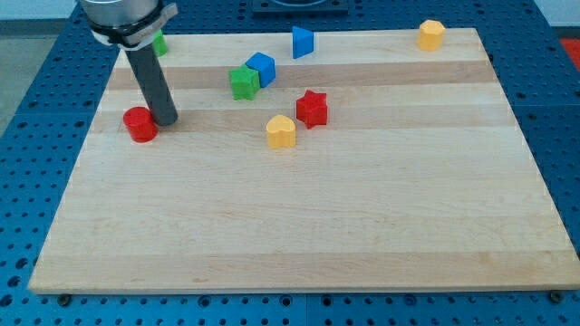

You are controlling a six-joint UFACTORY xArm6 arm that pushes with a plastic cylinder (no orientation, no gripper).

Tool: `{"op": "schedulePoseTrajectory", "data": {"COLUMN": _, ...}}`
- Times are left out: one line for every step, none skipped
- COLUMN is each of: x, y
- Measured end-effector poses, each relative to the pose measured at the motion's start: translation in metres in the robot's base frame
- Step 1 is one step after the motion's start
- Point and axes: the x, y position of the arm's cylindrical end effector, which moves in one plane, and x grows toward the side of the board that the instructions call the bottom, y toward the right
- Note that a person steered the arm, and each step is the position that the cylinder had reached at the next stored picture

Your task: Place the red star below the yellow hexagon

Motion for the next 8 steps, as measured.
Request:
{"op": "schedulePoseTrajectory", "data": {"x": 0.0, "y": -0.016}}
{"op": "schedulePoseTrajectory", "data": {"x": 0.0, "y": -0.003}}
{"op": "schedulePoseTrajectory", "data": {"x": 0.0, "y": 0.022}}
{"op": "schedulePoseTrajectory", "data": {"x": -0.01, "y": 0.05}}
{"op": "schedulePoseTrajectory", "data": {"x": -0.034, "y": 0.084}}
{"op": "schedulePoseTrajectory", "data": {"x": -0.029, "y": 0.128}}
{"op": "schedulePoseTrajectory", "data": {"x": -0.017, "y": 0.174}}
{"op": "schedulePoseTrajectory", "data": {"x": 0.004, "y": 0.19}}
